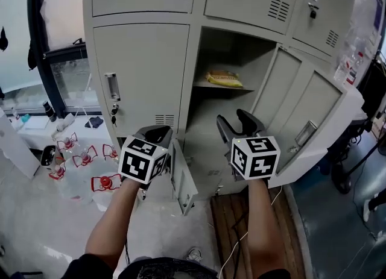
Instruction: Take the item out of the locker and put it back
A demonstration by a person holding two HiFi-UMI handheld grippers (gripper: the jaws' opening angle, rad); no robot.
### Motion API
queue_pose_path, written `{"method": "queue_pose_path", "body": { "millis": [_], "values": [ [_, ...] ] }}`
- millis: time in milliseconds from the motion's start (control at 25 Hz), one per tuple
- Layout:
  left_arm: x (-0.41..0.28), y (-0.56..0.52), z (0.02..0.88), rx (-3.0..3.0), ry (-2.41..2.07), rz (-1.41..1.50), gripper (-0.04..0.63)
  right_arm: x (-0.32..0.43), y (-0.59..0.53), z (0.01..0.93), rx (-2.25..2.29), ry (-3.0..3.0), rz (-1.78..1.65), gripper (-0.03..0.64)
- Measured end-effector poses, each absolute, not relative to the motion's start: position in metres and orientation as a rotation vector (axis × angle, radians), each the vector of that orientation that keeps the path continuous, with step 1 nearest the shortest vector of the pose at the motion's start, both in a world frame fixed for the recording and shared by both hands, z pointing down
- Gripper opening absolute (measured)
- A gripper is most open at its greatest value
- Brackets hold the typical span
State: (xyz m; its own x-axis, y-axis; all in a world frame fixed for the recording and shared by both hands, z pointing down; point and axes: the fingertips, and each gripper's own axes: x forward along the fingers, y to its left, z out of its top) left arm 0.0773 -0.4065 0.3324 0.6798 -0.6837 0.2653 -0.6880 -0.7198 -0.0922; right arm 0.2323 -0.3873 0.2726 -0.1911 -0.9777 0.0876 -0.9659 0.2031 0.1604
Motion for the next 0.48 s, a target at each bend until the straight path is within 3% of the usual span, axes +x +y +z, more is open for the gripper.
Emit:
{"method": "queue_pose_path", "body": {
  "millis": [480],
  "values": [
    [0.074,-0.425,0.322,2.741,-1.412,0.402,0.000,0.235,-0.482,0.249,1.653,-2.294,-0.292,0.259]
  ]
}}
